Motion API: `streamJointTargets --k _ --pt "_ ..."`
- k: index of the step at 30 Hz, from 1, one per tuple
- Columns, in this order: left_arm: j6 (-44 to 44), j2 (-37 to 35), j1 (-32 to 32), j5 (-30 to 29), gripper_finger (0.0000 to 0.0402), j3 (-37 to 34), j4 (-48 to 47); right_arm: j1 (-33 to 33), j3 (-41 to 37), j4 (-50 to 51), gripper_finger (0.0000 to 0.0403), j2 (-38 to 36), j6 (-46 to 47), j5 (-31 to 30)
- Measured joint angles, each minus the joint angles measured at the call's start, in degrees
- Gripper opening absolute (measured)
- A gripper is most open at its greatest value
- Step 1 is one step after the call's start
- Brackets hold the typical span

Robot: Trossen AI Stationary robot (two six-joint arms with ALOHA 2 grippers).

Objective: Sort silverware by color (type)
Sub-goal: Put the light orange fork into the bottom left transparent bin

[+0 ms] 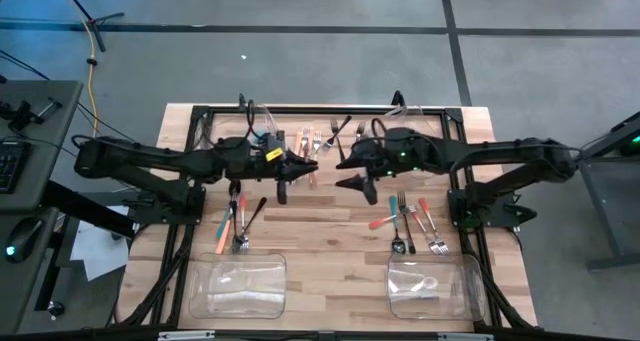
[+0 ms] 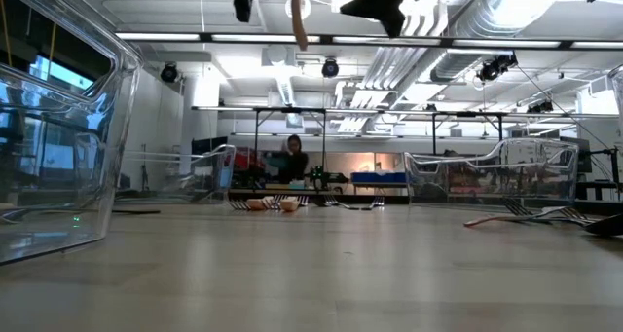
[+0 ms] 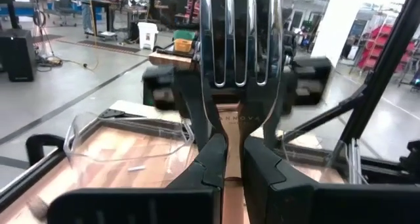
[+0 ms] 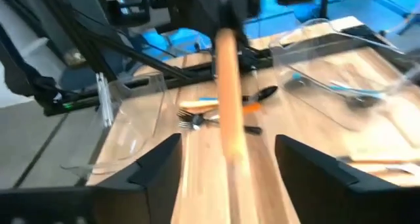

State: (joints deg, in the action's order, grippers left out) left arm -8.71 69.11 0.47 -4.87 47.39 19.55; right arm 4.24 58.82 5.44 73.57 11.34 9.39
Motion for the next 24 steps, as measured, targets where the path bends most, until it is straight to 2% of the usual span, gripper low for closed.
streamJointTargets --k 4,7,10,12,15,21,24 --pt "-0.2 -4.3 0.0 0.0 0.0011 -0.7 -4.5 0.5 0.0 9.1 0.0249 -5.0 -0.6 -3.9" --pt "-2.4 -7.3 -0.6 -0.3 0.0011 -3.5 -3.9 0.6 0.0 15.5 0.025 -8.6 -0.9 -7.1" --pt "-4.0 -9.9 -1.6 -1.8 0.0011 -6.8 -2.8 0.5 0.0 19.1 0.025 -11.1 -0.8 -9.1" --pt "-4.5 -11.7 -2.2 -3.7 0.0011 -8.7 -2.8 0.5 -0.8 17.7 0.025 -12.4 -0.3 -9.6" --pt "-4.5 -13.9 -2.5 -5.6 0.0011 -10.3 -2.3 0.5 -5.9 9.5 0.025 -14.0 1.3 -9.8" --pt "-4.5 -17.1 -2.4 -6.0 0.0011 -11.0 -1.6 0.5 -19.5 -21.7 0.0249 -13.9 4.0 -8.9" --pt "-4.3 -17.5 -2.4 -6.0 0.0011 -11.0 -1.6 0.5 -22.6 -31.5 0.0249 -13.4 2.1 -7.8"
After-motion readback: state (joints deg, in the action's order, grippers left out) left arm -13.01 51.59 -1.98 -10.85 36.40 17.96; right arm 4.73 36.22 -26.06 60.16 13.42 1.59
